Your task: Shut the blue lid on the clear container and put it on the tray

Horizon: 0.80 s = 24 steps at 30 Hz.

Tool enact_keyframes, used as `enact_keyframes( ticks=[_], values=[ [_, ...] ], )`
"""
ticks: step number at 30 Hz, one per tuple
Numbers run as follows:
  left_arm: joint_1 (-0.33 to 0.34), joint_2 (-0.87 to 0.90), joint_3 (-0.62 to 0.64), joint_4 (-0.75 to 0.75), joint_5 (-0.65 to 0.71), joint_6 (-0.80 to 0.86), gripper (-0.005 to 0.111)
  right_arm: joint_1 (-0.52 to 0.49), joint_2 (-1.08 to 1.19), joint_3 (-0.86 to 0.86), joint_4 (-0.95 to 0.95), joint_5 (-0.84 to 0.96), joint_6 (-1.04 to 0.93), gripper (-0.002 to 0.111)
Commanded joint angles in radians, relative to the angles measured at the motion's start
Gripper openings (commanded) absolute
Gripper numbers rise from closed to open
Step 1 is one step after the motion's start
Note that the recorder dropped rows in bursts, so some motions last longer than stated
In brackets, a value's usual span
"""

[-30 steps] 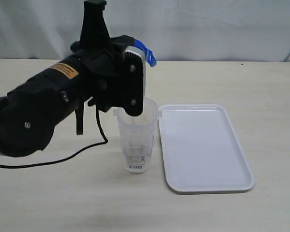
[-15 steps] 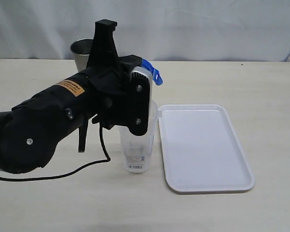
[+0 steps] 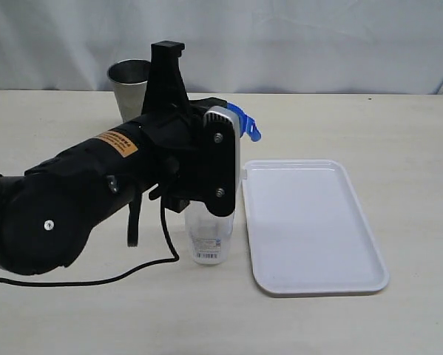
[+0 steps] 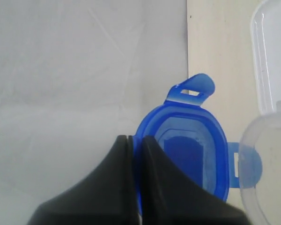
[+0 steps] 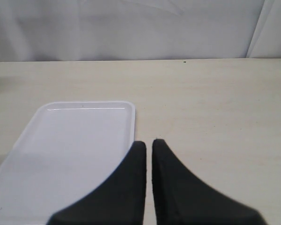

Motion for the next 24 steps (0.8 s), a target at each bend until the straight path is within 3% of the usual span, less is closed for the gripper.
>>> enact_keyframes(
  ticks=[1, 24],
  values=[
    [-0.020, -0.002, 0.002, -0.003, -0.060, -0.011, 0.000, 0.000, -0.003, 0.002, 0.001, 0.002, -0.001, 0.005],
    [0.003, 0.000, 0.002, -0.031, -0.020, -0.006, 0.000, 0.000, -0.003, 0.002, 0.001, 0.002, -0.001, 0.005]
  ],
)
